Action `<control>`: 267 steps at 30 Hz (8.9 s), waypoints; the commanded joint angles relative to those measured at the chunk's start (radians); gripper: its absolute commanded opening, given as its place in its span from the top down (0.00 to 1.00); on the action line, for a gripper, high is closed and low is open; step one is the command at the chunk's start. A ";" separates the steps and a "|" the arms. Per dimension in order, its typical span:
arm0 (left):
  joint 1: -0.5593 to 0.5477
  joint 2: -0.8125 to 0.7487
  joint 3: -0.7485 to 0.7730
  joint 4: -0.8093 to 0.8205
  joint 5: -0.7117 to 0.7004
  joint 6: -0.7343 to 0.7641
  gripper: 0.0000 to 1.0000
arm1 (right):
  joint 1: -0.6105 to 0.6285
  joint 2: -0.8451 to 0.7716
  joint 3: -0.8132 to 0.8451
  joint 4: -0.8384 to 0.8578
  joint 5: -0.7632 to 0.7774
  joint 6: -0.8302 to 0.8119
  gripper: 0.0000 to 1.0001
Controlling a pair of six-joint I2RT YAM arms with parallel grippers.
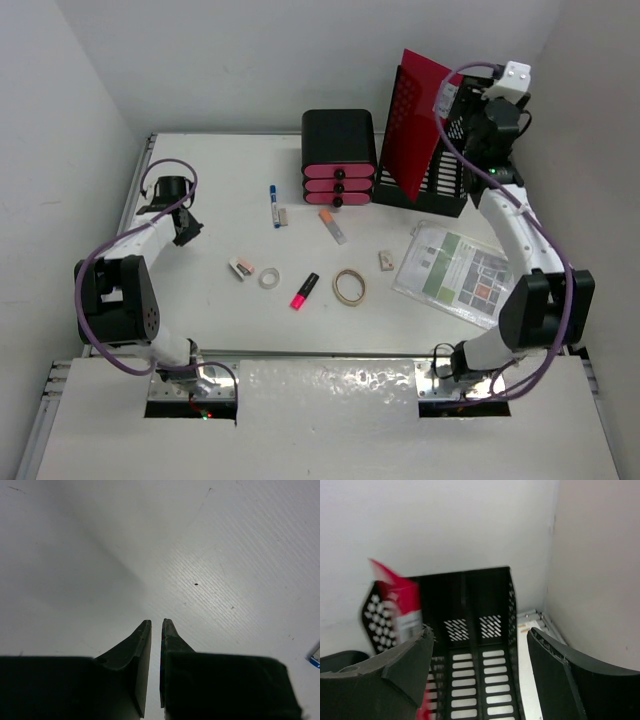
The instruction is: Organize the desk
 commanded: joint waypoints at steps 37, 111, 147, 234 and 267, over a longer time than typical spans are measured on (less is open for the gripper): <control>-0.009 -0.001 -0.010 0.023 -0.043 0.000 0.92 | -0.113 0.169 0.250 -0.089 -0.469 0.272 0.30; -0.007 -0.024 -0.042 -0.008 -0.036 0.026 0.92 | 0.142 0.103 -0.062 0.476 -0.220 0.063 1.00; -0.007 0.010 -0.044 0.002 -0.043 0.020 0.92 | 0.217 0.159 -0.075 0.393 -0.177 0.045 0.43; -1.026 0.350 0.470 0.196 0.201 0.369 1.00 | -0.129 -0.510 -1.191 -0.578 0.157 1.128 1.00; -0.981 0.194 0.505 0.123 0.138 0.334 1.00 | -0.126 -0.897 -0.393 -0.584 -0.018 0.284 1.00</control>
